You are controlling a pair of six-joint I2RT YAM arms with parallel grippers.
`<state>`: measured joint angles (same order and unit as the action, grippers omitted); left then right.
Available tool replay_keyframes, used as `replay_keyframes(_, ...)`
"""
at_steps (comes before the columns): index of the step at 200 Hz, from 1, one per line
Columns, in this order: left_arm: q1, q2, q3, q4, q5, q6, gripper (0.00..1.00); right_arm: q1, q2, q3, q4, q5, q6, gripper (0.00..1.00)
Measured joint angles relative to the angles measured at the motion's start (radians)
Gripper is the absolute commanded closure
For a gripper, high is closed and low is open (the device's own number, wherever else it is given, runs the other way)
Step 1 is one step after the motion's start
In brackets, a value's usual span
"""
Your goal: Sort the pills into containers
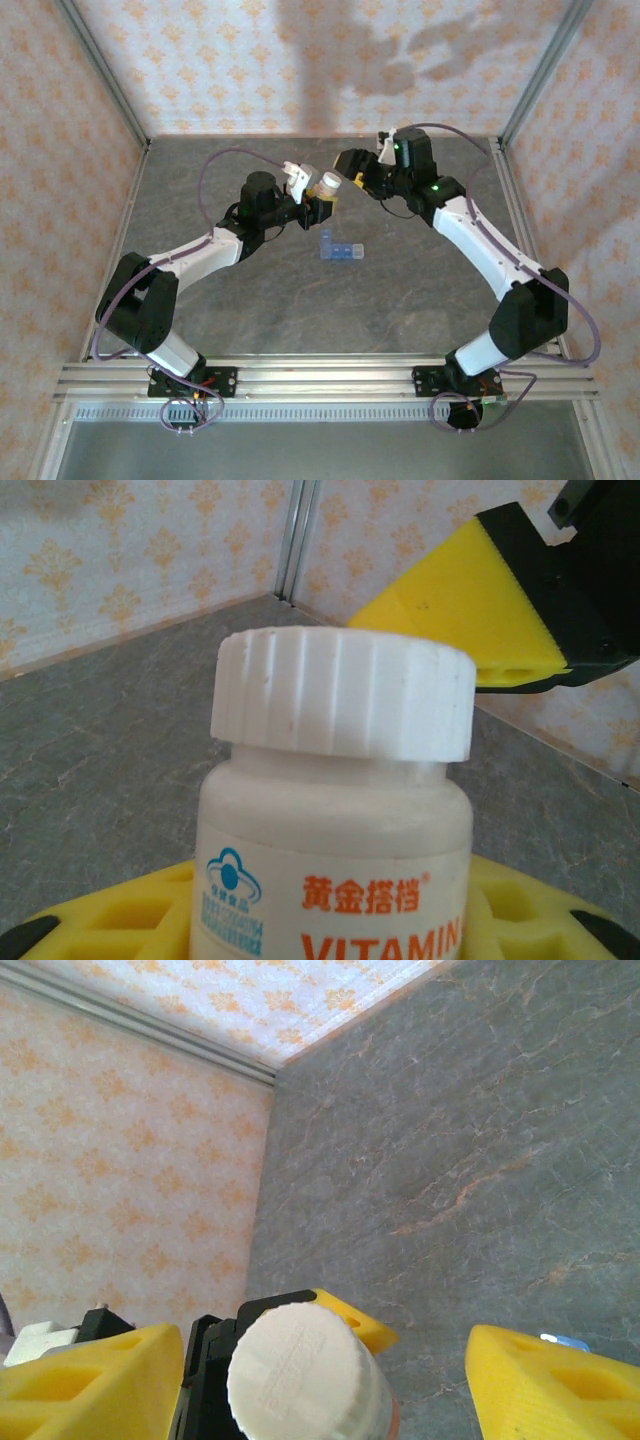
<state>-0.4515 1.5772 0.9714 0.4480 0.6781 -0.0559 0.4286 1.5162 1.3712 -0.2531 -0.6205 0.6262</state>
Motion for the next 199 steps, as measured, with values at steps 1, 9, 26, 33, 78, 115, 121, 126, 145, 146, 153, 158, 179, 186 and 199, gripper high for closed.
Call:
replay_keyframes(1, 0.000, 0.000, 0.000, 0.000, 0.000, 0.000, 1.00, 0.000, 0.002, 0.002, 0.000, 0.000, -0.002, 0.30)
replay_keyframes(9, 0.000, 0.000, 0.000, -0.003, 0.000, 0.000, 1.00, 0.006, 0.013, 0.010, -0.002, 0.000, -0.005, 0.31)
replay_keyframes(26, 0.000, 0.000, 0.000, -0.012, 0.000, 0.000, 1.00, 0.017, 0.031, 0.024, -0.013, 0.000, -0.016, 0.34)
replay_keyframes(33, 0.000, 0.000, 0.000, -0.014, 0.000, 0.000, 1.00, 0.023, 0.035, 0.028, -0.020, 0.000, -0.022, 0.34)
replay_keyframes(78, -0.004, 0.000, 0.000, -0.017, 0.000, 0.000, 1.00, 0.056, 0.067, 0.069, -0.046, -0.001, -0.056, 0.38)
replay_keyframes(115, -0.010, 0.000, 0.002, -0.017, 0.000, 0.000, 1.00, 0.057, 0.088, 0.071, -0.050, -0.004, -0.067, 0.46)
replay_keyframes(121, -0.010, 0.000, 0.002, -0.017, 0.000, 0.000, 1.00, 0.057, 0.090, 0.071, -0.051, -0.005, -0.067, 0.48)
replay_keyframes(126, -0.010, 0.000, 0.002, -0.017, 0.000, 0.000, 1.00, 0.057, 0.092, 0.071, -0.053, -0.005, -0.068, 0.49)
replay_keyframes(145, -0.011, 0.000, 0.002, -0.023, 0.000, 0.000, 1.00, 0.057, 0.095, 0.071, -0.054, -0.012, -0.076, 0.57)
replay_keyframes(146, -0.011, 0.000, 0.002, -0.023, 0.000, 0.000, 1.00, 0.057, 0.095, 0.071, -0.054, -0.012, -0.075, 0.57)
replay_keyframes(153, -0.011, 0.000, 0.002, -0.025, 0.000, 0.000, 1.00, 0.057, 0.095, 0.071, -0.054, -0.014, -0.076, 0.60)
replay_keyframes(158, -0.011, 0.000, 0.002, -0.025, 0.000, 0.000, 1.00, 0.057, 0.095, 0.071, -0.054, -0.015, -0.082, 0.62)
replay_keyframes(179, -0.011, 0.000, 0.002, -0.026, 0.001, 0.000, 1.00, 0.057, 0.095, 0.071, -0.054, -0.017, -0.097, 0.65)
replay_keyframes(186, -0.011, 0.000, 0.002, -0.026, 0.002, 0.000, 1.00, 0.056, 0.095, 0.071, -0.054, -0.021, -0.111, 0.65)
replay_keyframes(199, -0.011, 0.000, 0.002, -0.026, 0.006, 0.000, 1.00, 0.051, 0.095, 0.071, -0.053, -0.042, -0.147, 0.65)
